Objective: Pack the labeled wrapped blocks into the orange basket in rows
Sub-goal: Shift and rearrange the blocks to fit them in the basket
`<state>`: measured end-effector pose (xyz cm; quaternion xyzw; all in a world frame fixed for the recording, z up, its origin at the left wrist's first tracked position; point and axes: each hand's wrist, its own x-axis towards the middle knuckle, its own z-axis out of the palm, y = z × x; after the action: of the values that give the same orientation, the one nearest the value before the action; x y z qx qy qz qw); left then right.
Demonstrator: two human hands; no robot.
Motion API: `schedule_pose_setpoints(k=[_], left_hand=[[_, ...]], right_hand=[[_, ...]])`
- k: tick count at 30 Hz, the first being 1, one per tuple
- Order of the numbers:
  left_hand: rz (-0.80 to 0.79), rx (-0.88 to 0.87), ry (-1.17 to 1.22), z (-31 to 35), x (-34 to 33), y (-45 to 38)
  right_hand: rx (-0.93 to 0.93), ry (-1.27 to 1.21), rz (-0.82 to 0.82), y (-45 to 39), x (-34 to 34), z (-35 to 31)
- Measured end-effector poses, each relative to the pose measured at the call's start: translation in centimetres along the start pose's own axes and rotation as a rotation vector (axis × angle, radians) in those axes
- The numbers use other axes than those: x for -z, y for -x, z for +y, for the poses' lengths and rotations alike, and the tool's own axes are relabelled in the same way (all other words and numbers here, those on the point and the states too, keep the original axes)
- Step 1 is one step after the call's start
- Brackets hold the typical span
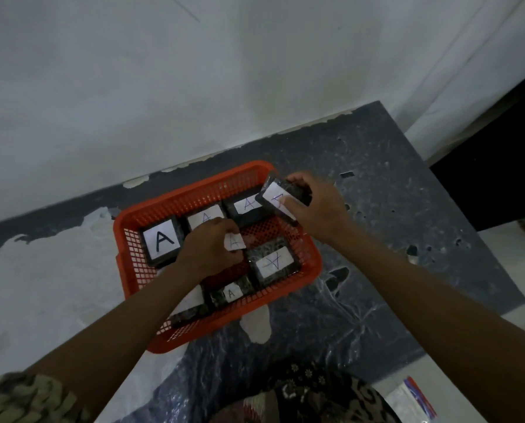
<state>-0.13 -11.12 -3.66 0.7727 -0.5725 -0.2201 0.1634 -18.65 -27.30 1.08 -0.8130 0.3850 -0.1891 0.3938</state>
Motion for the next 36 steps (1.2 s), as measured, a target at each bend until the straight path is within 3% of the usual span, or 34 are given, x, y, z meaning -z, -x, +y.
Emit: schedule_pose_setpoints(k=[5, 13, 20, 26, 32, 36], left_hand=[[-0.124, -0.033, -0.013, -1.4, 2.1, -1.4], [0.104, -0.119, 0.153, 1.5, -2.6, -1.6], [0.143, -0.1, 0.069, 1.6, -4.4, -2.0], [0.054, -0.15, 0.123, -0.9, -3.4, -0.8], [0.117, -0.021, 0.112, 1.2, -5.4, -1.5], [0.146, -0.066, 0.037, 1.5, -5.7, -1.3]], right_hand=[[-0.015, -0.033, 0.006, 0.0, 0.4, 0.2], [-0.022, -0.066, 0.026, -0.4, 0.0, -0.2], [-0.014, -0.087, 0.031, -0.5, -0.1, 0.1], [-0.006, -0.069, 0.014, -0.5, -0.7, 0.5], [-0.006, -0.075, 0.028, -0.5, -1.1, 0.3], [-0.002, -0.076, 0.03, -0.4, -1.1, 0.1]])
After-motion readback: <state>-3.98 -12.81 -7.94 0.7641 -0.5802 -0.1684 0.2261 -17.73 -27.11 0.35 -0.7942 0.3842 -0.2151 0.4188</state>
